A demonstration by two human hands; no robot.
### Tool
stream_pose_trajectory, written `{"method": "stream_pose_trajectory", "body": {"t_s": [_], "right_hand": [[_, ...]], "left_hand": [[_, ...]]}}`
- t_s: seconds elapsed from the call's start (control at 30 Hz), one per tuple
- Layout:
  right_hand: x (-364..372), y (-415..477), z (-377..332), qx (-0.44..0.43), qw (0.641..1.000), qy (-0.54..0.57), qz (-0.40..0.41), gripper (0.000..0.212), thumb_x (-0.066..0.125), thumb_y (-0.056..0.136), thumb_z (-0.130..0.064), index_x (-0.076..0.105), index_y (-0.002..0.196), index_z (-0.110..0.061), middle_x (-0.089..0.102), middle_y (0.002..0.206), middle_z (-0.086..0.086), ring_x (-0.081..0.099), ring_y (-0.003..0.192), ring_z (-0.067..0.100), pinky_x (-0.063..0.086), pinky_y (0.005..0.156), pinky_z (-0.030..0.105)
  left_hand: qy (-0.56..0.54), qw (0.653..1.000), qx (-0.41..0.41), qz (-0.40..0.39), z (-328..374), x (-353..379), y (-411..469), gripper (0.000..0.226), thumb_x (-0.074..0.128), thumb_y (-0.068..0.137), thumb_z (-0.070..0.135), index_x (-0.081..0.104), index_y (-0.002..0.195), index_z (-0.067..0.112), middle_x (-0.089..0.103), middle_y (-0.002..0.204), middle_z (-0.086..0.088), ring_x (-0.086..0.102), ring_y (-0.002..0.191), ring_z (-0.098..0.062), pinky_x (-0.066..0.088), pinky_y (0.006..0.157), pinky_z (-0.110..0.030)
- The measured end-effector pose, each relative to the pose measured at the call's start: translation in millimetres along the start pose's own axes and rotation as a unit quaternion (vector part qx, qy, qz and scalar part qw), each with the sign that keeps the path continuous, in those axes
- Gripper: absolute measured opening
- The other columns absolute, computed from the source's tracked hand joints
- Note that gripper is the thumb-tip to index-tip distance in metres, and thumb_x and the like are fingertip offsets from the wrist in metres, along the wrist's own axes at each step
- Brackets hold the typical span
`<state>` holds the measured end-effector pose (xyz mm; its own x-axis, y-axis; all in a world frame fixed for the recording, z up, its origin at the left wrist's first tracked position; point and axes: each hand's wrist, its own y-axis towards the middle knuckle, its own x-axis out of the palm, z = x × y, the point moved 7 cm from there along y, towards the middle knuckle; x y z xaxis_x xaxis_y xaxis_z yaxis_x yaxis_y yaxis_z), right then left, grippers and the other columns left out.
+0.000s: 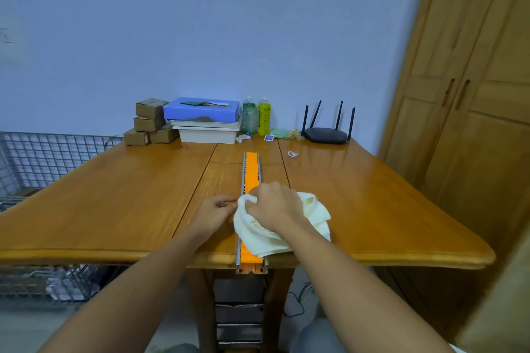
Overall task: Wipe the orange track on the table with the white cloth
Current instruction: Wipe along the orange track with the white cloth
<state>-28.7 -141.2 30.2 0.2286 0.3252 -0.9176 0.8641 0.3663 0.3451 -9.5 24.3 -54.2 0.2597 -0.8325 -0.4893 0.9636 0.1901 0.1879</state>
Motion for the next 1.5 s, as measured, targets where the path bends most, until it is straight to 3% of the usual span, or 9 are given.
{"method": "stream_pose_trajectory", "body": {"t_s": [0.1, 0.23, 0.43, 0.67, 0.97, 1.13, 1.5], "right_hand": [[14.6, -11.1, -14.1, -0.015, 1.0, -0.022, -0.012, 0.034, 0.055, 0.094, -0.043, 0.073, 0.116, -0.026, 0.068, 0.094, 0.004, 0.063, 0.082, 0.029, 0.052, 0.068, 0.034], [19.2, -21.9, -21.8, -0.045, 0.997, -0.065, 0.003, 0.034, 0.051, 0.099, -0.04, 0.069, 0.122, -0.022, 0.069, 0.103, 0.006, 0.064, 0.089, 0.03, 0.044, 0.066, 0.035], [13.7, -33.6, -26.9, -0.068, 0.991, -0.113, 0.034, 0.031, 0.05, 0.1, -0.04, 0.071, 0.111, -0.021, 0.068, 0.092, 0.003, 0.063, 0.079, 0.027, 0.044, 0.063, 0.035], [2.3, -48.7, -8.3, -0.039, 0.992, -0.12, 0.022, 0.03, 0.049, 0.101, -0.039, 0.07, 0.111, -0.02, 0.066, 0.091, 0.004, 0.05, 0.07, 0.023, 0.036, 0.059, 0.034], [-3.7, -69.9, 25.6, -0.004, 0.989, -0.15, -0.02, 0.031, 0.05, 0.1, -0.039, 0.069, 0.097, -0.015, 0.055, 0.078, 0.001, 0.051, 0.068, 0.023, 0.037, 0.059, 0.033], [1.8, -79.0, 49.3, 0.035, 0.994, -0.105, -0.025, 0.033, 0.048, 0.098, -0.039, 0.071, 0.105, -0.017, 0.068, 0.089, 0.004, 0.053, 0.069, 0.024, 0.038, 0.059, 0.031], [-4.6, -66.7, 70.6, 0.041, 0.997, -0.066, 0.014, 0.038, 0.047, 0.098, -0.048, 0.071, 0.12, -0.028, 0.07, 0.095, 0.002, 0.066, 0.083, 0.027, 0.041, 0.061, 0.031]], "left_hand": [[-0.014, 1.0, 0.015, -0.015, 2.6, 1.7, -6.5, 0.025, 0.061, 0.097, 0.014, 0.076, 0.115, 0.025, 0.075, 0.11, 0.003, 0.067, 0.098, -0.009, 0.05, 0.076, -0.022], [0.019, 0.999, 0.037, -0.031, 4.9, 4.3, -11.5, 0.029, 0.063, 0.093, 0.013, 0.077, 0.095, 0.039, 0.077, 0.097, 0.007, 0.068, 0.095, -0.015, 0.055, 0.084, -0.04], [0.095, 0.994, 0.061, -0.007, 5.8, 7.0, -12.6, 0.028, 0.061, 0.097, 0.026, 0.075, 0.12, 0.026, 0.071, 0.111, 0.004, 0.062, 0.098, -0.014, 0.051, 0.083, -0.037], [0.128, 0.99, 0.064, 0.007, 6.5, 7.0, -14.6, 0.035, 0.06, 0.098, 0.044, 0.072, 0.126, 0.026, 0.068, 0.115, 0.004, 0.058, 0.102, -0.014, 0.045, 0.079, -0.031], [0.14, 0.989, 0.049, 0.009, 7.9, 7.9, -22.2, 0.036, 0.057, 0.1, 0.046, 0.067, 0.131, 0.029, 0.063, 0.121, 0.004, 0.054, 0.113, -0.016, 0.049, 0.098, -0.043], [0.127, 0.99, 0.053, 0.001, 6.8, 8.7, -22.2, 0.036, 0.058, 0.099, 0.046, 0.066, 0.131, 0.032, 0.061, 0.116, 0.01, 0.054, 0.111, -0.012, 0.049, 0.095, -0.039], [0.142, 0.988, 0.056, -0.006, 1.8, 7.3, -18.8, 0.038, 0.058, 0.098, 0.05, 0.067, 0.132, 0.034, 0.064, 0.115, 0.012, 0.055, 0.108, -0.009, 0.051, 0.091, -0.037]]}}
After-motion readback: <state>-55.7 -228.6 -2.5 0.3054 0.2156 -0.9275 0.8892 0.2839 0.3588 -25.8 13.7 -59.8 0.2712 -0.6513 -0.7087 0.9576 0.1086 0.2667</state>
